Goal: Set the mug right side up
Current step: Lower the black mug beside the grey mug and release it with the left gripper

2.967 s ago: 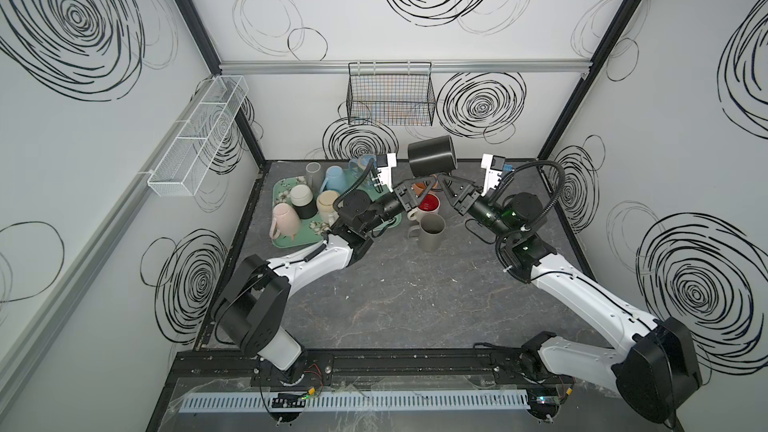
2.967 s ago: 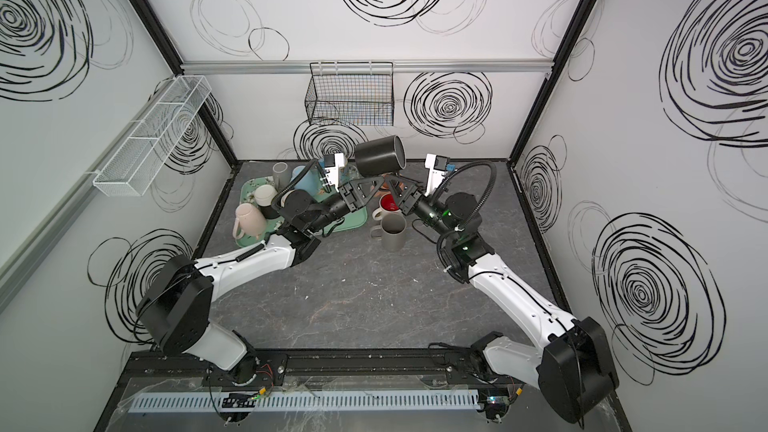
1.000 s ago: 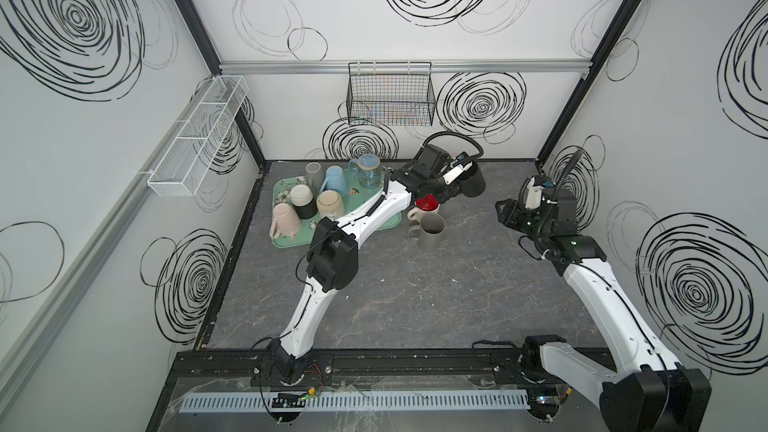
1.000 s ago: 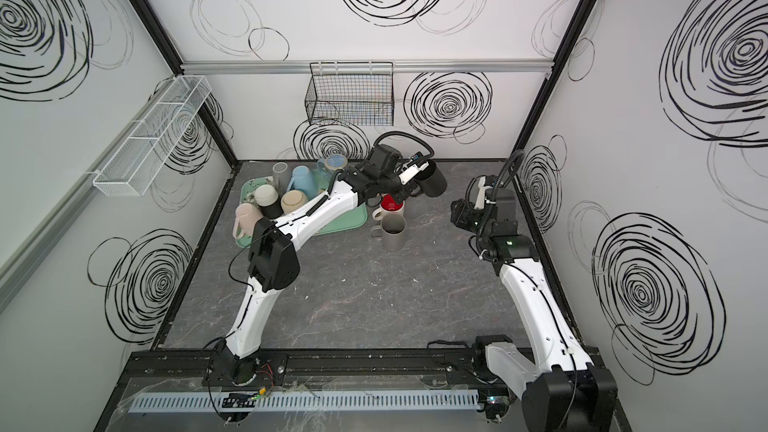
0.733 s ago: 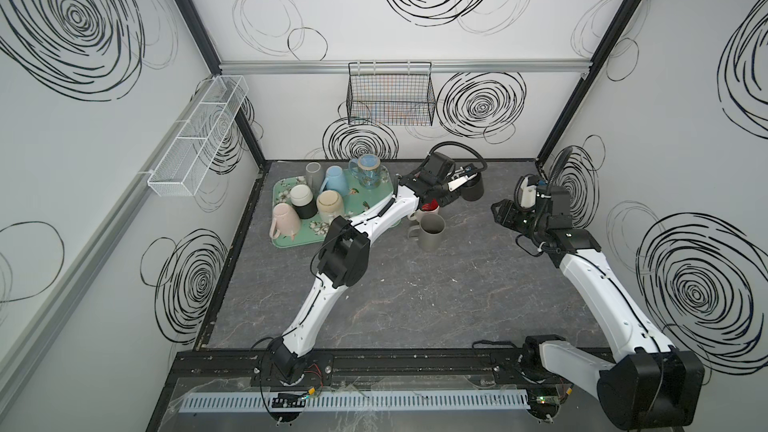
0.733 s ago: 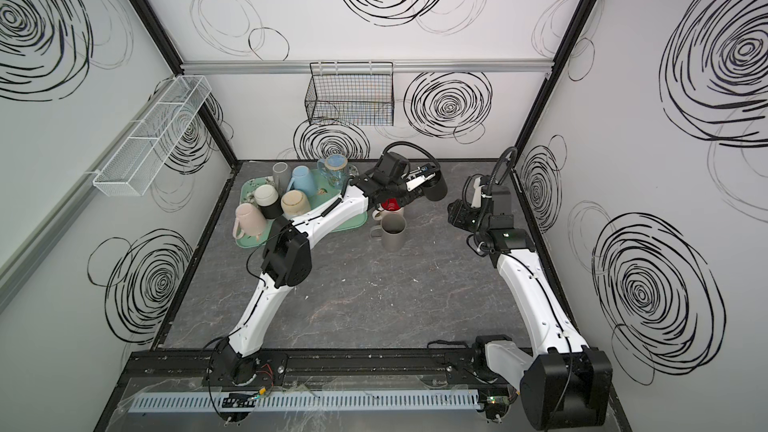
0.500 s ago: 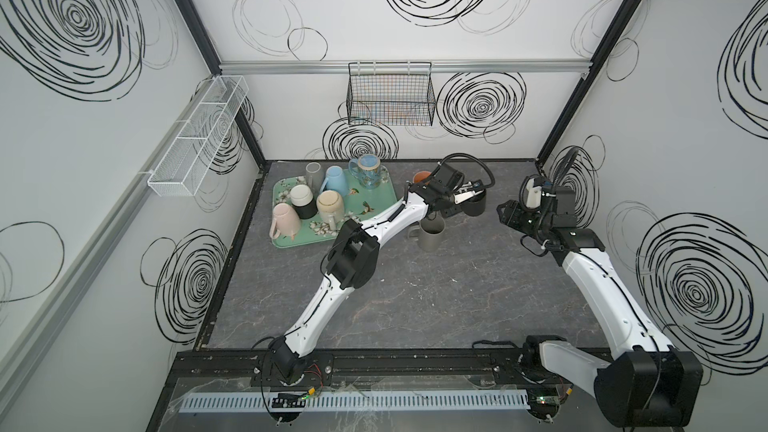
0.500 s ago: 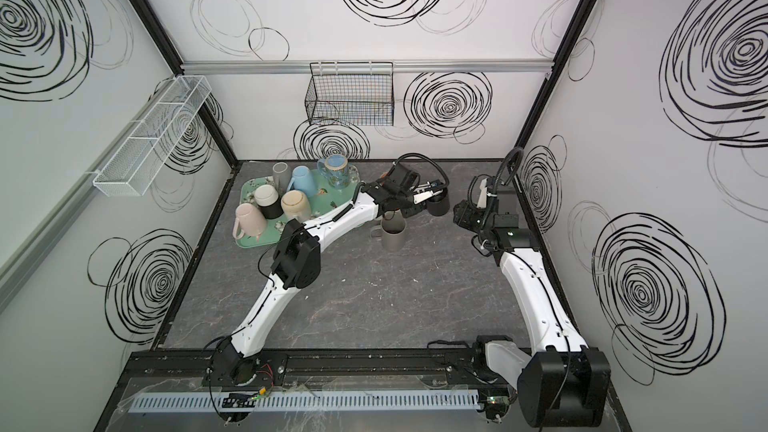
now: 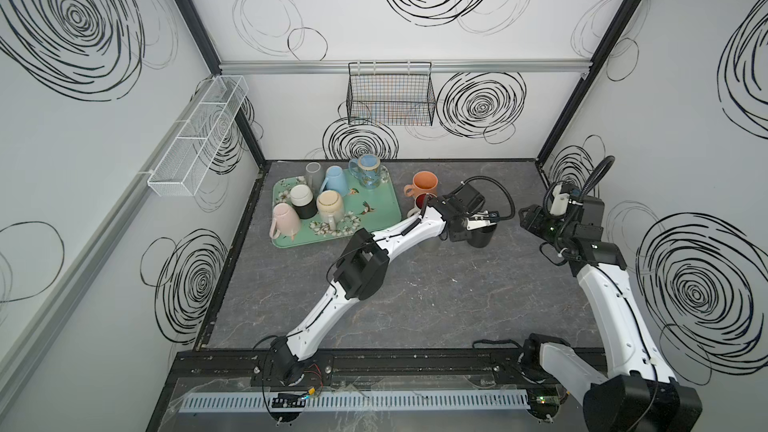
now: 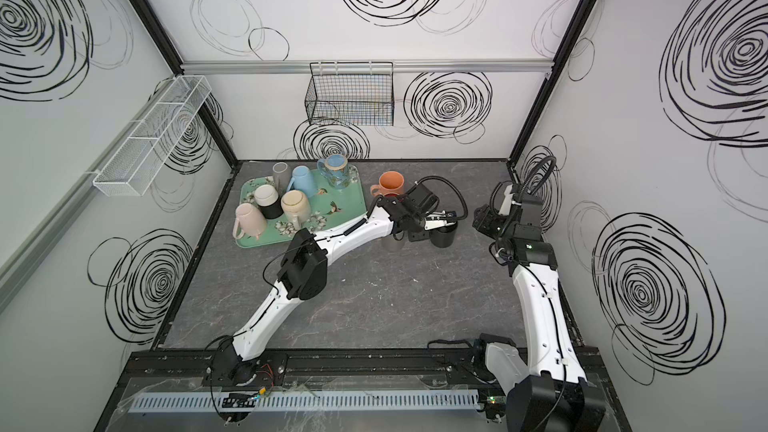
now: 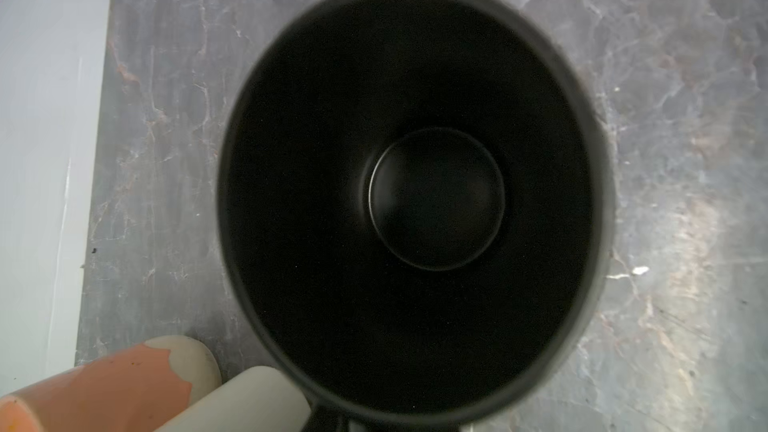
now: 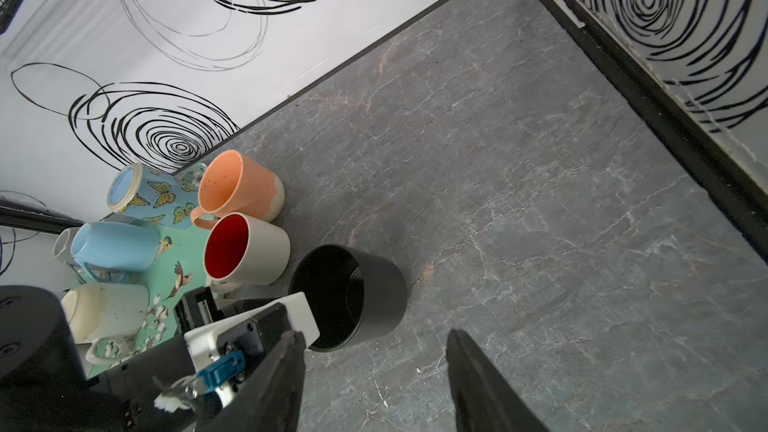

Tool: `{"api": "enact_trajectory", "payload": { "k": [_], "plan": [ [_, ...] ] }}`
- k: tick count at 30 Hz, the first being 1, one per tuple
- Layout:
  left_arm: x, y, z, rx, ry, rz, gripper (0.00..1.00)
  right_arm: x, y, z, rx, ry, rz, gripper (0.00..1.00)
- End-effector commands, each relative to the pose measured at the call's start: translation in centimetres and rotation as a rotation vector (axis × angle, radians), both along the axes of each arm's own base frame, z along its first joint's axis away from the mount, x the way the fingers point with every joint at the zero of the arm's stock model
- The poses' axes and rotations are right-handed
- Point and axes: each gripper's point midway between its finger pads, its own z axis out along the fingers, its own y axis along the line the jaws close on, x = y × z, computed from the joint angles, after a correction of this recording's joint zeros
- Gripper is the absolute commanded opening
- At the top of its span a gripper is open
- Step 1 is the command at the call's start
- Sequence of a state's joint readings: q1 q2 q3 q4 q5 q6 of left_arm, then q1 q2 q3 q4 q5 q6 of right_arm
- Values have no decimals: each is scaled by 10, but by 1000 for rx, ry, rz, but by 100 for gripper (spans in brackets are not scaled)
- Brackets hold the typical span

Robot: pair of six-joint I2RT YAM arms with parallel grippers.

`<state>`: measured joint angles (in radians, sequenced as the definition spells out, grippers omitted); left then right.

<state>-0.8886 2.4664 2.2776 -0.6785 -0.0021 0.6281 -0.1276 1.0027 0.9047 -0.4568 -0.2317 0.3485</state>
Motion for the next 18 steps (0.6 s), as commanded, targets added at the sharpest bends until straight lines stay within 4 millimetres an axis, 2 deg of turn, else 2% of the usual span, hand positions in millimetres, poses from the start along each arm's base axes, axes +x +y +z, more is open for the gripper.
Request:
{"api": "enact_trajectory", "payload": {
  "k": [1, 4, 7, 13, 18],
  "plan": [
    [9, -2, 74, -126, -87, 22, 0, -8, 4, -5, 8, 12, 28, 59],
    [8, -2, 78, -131, -87, 11, 0, -9, 5, -6, 13, 13, 34, 59],
    [18, 2, 83, -147, -106, 44, 0, -10, 6, -4, 15, 9, 34, 59],
    [53, 2, 103, -259, -174, 36, 0, -9, 9, -1, 34, -4, 47, 59],
    [90, 3, 103, -287, -234, 41, 0, -8, 12, 0, 57, -3, 49, 59]
  ]
}}
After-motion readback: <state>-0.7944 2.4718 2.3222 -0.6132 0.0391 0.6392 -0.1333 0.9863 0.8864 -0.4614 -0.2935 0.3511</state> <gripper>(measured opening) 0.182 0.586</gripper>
